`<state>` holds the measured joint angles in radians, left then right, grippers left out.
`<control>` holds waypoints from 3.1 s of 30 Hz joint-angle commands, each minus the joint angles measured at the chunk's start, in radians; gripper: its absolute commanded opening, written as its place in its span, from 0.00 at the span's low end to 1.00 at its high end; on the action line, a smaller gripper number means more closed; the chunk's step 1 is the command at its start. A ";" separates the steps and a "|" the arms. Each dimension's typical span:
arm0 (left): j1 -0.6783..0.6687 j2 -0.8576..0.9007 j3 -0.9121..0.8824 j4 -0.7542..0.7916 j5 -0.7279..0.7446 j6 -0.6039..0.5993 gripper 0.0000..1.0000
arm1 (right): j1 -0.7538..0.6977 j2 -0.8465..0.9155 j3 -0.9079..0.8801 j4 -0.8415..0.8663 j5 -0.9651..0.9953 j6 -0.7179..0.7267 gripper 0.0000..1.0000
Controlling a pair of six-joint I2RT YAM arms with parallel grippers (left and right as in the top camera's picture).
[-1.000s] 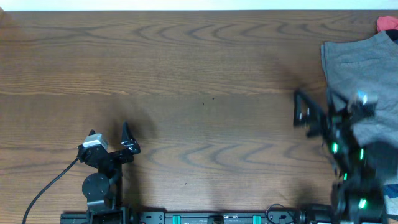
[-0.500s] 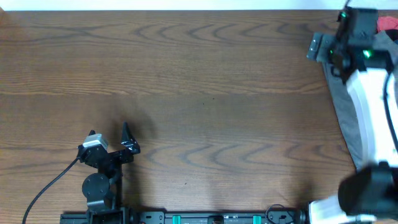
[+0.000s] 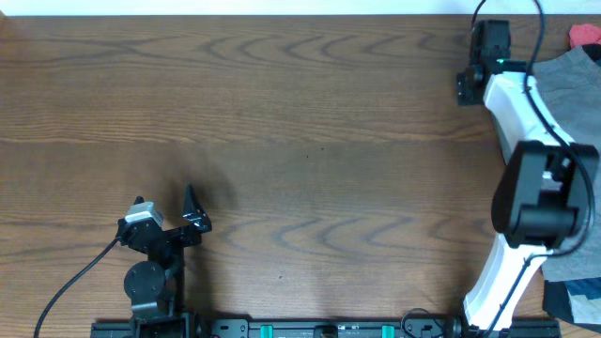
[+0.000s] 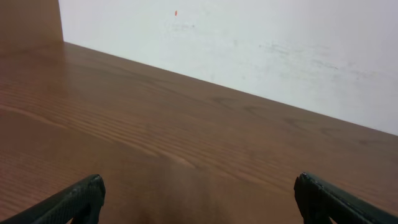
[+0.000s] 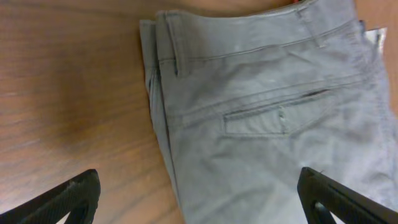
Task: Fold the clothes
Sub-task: 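Grasp the grey shorts on the pile with the right gripper, then drag the grey shorts left onto the table center and release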
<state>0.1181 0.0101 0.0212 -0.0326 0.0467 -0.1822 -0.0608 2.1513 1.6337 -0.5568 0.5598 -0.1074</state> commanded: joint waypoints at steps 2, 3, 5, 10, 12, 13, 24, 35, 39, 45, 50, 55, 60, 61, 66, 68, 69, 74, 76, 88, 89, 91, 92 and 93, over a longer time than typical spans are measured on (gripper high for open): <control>0.005 -0.006 -0.017 -0.036 -0.009 0.013 0.98 | -0.017 0.079 0.023 0.055 0.065 -0.040 0.94; 0.005 -0.006 -0.017 -0.036 -0.009 0.013 0.98 | -0.018 0.096 0.023 0.070 0.067 -0.041 0.92; 0.005 -0.006 -0.017 -0.036 -0.009 0.013 0.98 | -0.021 0.125 0.023 0.093 0.072 -0.045 0.90; 0.005 -0.006 -0.017 -0.036 -0.009 0.013 0.98 | -0.034 0.187 0.023 0.141 0.084 -0.081 0.91; 0.005 -0.006 -0.017 -0.036 -0.009 0.013 0.98 | -0.038 0.208 0.023 0.156 0.107 -0.097 0.90; 0.005 -0.006 -0.017 -0.036 -0.009 0.013 0.98 | -0.042 0.216 0.023 0.161 0.114 -0.100 0.88; 0.005 -0.006 -0.017 -0.036 -0.009 0.013 0.98 | -0.062 0.233 0.023 0.152 0.120 -0.099 0.12; 0.005 -0.006 -0.017 -0.036 -0.009 0.013 0.98 | -0.038 0.181 0.042 0.122 0.394 0.116 0.01; 0.005 -0.006 -0.017 -0.036 -0.009 0.013 0.98 | -0.036 0.093 0.042 0.094 0.391 0.188 0.01; 0.005 -0.006 -0.017 -0.036 -0.009 0.013 0.98 | -0.035 -0.045 0.042 0.043 0.303 0.199 0.01; 0.005 -0.006 -0.017 -0.036 -0.009 0.013 0.98 | -0.018 -0.135 0.042 -0.008 0.206 0.200 0.01; 0.005 -0.006 -0.017 -0.036 -0.009 0.013 0.98 | 0.042 -0.224 0.042 -0.029 0.192 0.200 0.01; 0.005 -0.006 -0.017 -0.036 -0.009 0.013 0.98 | 0.154 -0.304 0.042 -0.047 0.188 0.201 0.01; 0.005 -0.006 -0.017 -0.036 -0.009 0.013 0.98 | 0.179 -0.314 0.042 -0.055 0.179 0.201 0.01; 0.005 -0.006 -0.017 -0.036 -0.009 0.013 0.98 | 0.335 -0.326 0.041 -0.113 0.060 0.214 0.02; 0.005 -0.006 -0.017 -0.036 -0.009 0.013 0.98 | 0.388 -0.320 0.039 -0.137 -0.019 0.257 0.02; 0.005 -0.006 -0.017 -0.036 -0.009 0.013 0.98 | 0.422 -0.315 0.039 -0.151 -0.083 0.289 0.02; 0.005 -0.006 -0.017 -0.036 -0.009 0.013 0.98 | 0.562 -0.284 0.036 -0.173 -0.401 0.401 0.02; 0.005 -0.006 -0.017 -0.036 -0.009 0.013 0.98 | 0.622 -0.264 0.033 -0.172 -0.500 0.428 0.01; 0.005 -0.006 -0.017 -0.036 -0.009 0.013 0.98 | 0.948 -0.166 0.037 -0.189 -0.586 0.432 0.24; 0.005 -0.006 -0.017 -0.036 -0.009 0.013 0.98 | 0.955 -0.177 0.043 -0.200 -0.582 0.421 0.37; 0.005 -0.006 -0.017 -0.036 -0.009 0.013 0.98 | 0.949 -0.210 0.058 -0.232 -0.558 0.417 0.58; 0.005 -0.006 -0.017 -0.036 -0.009 0.013 0.98 | 0.937 -0.233 0.067 -0.254 -0.542 0.418 0.73; 0.005 -0.006 -0.017 -0.036 -0.009 0.013 0.98 | 0.922 -0.256 0.075 -0.278 -0.529 0.418 0.89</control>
<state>0.1181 0.0101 0.0212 -0.0330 0.0467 -0.1822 0.9031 1.9816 1.6661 -0.8074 -0.0154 0.3122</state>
